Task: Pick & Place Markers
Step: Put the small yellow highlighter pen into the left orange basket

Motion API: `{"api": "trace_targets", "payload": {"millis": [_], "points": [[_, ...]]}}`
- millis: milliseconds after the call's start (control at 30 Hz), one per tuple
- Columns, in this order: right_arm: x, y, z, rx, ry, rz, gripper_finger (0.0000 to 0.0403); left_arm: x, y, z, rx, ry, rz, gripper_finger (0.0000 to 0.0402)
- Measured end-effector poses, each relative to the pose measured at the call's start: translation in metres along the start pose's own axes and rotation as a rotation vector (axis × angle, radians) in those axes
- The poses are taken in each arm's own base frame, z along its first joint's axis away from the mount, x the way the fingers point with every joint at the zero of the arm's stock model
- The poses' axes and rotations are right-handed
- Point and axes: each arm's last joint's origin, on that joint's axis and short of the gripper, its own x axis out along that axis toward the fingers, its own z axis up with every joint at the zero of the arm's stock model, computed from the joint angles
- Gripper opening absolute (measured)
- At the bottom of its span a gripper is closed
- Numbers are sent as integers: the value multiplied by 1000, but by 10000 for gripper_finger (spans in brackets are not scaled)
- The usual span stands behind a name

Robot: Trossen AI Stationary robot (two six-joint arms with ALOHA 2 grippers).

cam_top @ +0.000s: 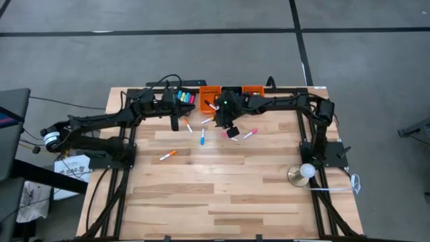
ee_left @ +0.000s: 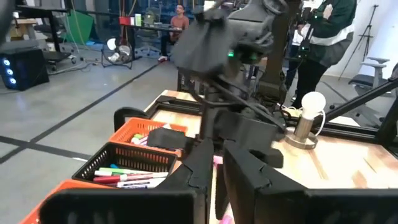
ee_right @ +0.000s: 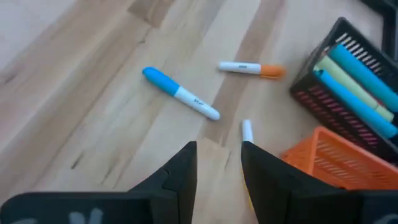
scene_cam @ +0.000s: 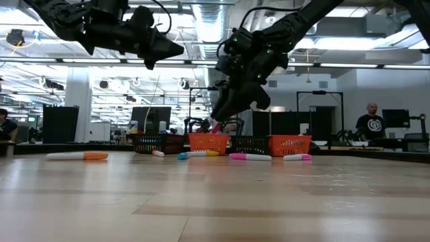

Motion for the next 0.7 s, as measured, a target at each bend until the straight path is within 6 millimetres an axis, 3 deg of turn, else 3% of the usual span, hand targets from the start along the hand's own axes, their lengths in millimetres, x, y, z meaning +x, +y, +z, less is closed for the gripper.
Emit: {"api": "trace_targets", "payload": {"millis": [333,700], "points": [[-9,-20,-24,184,131,-155,108,0,0,-1,-1,3,0,33],[-7,-29,-35,236,-44,-32,108,0,0,0,4,-10,0,33]]}}
